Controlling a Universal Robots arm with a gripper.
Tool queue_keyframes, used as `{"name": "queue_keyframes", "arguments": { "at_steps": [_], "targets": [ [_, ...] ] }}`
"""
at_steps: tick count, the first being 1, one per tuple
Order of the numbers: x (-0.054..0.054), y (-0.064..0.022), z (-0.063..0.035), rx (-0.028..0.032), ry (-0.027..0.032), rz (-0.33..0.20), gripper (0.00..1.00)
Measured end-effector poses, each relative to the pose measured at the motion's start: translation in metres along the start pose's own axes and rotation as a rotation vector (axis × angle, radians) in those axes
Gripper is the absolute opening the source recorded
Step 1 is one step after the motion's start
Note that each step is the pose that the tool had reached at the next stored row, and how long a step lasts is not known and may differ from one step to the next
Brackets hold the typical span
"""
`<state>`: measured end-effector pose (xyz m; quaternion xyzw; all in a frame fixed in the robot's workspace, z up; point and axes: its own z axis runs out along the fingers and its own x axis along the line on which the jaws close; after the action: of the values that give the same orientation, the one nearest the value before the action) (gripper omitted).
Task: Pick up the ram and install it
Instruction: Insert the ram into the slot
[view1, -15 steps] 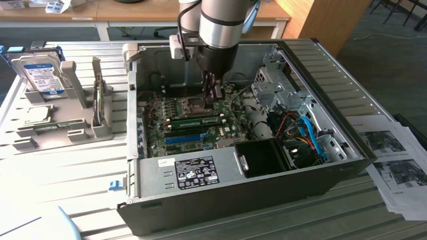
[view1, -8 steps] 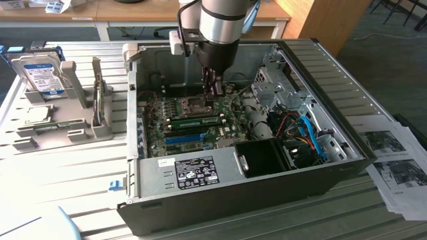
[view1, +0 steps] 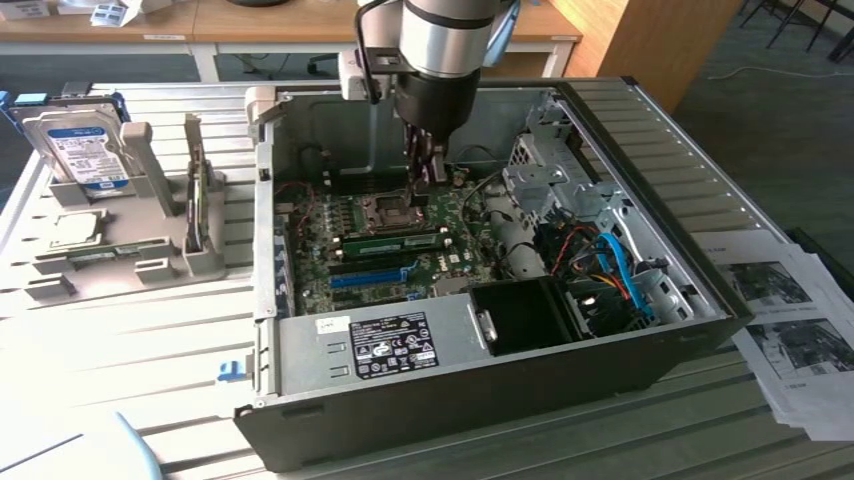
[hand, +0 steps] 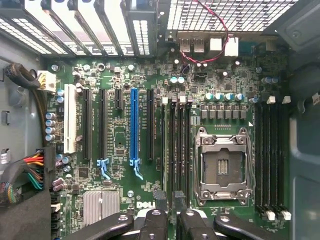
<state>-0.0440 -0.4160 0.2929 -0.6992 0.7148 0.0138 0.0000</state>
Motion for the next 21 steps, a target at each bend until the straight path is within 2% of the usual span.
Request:
{"name": "queue_keyframes", "arguments": {
  "at_steps": [21],
  "targets": [
    [0.0,0.0004,-0.022,0.0,0.0,0.0,0.18]
  ]
}}
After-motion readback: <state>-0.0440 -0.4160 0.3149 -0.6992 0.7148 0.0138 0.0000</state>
